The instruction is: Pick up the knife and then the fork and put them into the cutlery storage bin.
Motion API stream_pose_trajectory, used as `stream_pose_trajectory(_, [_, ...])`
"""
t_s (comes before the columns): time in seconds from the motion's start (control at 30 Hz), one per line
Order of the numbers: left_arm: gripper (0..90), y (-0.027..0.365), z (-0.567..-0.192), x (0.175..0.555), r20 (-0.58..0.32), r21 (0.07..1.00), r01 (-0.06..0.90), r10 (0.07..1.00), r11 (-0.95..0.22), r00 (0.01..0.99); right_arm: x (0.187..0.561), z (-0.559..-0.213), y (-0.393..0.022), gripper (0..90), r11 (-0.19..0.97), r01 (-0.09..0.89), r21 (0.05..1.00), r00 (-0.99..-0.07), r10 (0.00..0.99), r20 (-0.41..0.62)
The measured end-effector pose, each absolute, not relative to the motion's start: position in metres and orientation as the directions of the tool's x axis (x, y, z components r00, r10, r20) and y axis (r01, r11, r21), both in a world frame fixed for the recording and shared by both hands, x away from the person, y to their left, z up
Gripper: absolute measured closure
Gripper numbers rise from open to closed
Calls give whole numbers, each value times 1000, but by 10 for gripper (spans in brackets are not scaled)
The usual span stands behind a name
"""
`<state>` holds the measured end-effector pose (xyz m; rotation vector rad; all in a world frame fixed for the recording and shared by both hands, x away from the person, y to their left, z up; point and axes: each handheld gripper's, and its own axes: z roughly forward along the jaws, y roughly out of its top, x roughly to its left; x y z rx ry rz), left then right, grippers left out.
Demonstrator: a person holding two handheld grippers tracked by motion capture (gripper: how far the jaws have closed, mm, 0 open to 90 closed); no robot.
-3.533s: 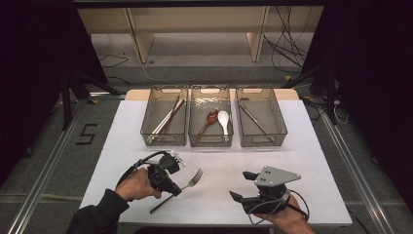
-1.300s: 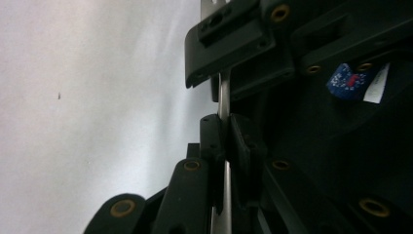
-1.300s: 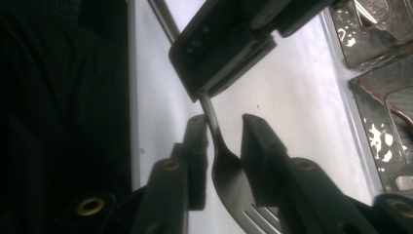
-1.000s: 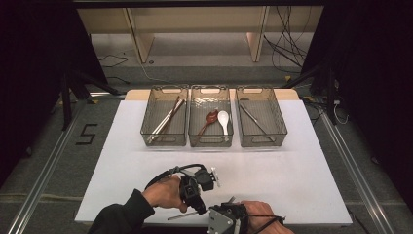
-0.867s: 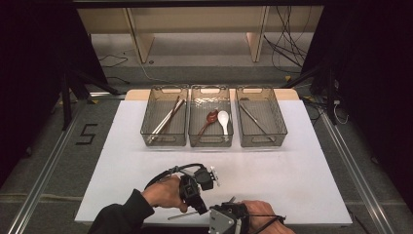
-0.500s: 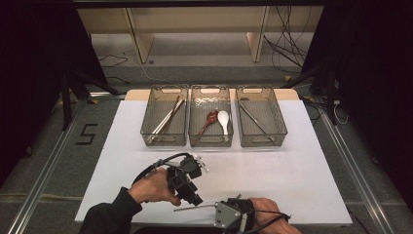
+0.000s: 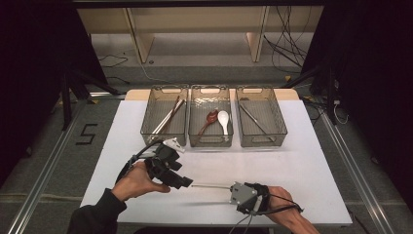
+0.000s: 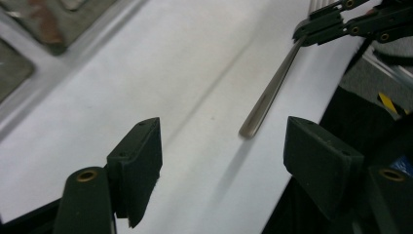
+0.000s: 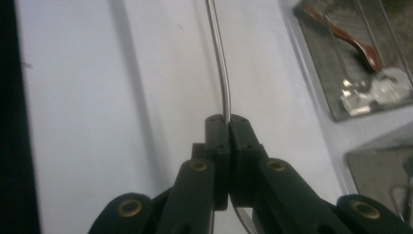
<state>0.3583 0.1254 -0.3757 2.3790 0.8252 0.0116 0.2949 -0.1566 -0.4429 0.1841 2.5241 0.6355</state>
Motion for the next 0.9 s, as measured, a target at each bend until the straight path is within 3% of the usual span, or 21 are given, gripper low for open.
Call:
stream_pose_trajectory(0.43, [222,174,-387,354,-173,744,538,664,-396,728,339,-426,-201,890,790,204,579,-774,492,-398])
stream_pose_trajectory(0.9, [185,188,-400,340,-149,777,517,693,-360,706,381,-401,-227,890,635,351,688,-692,671,-266])
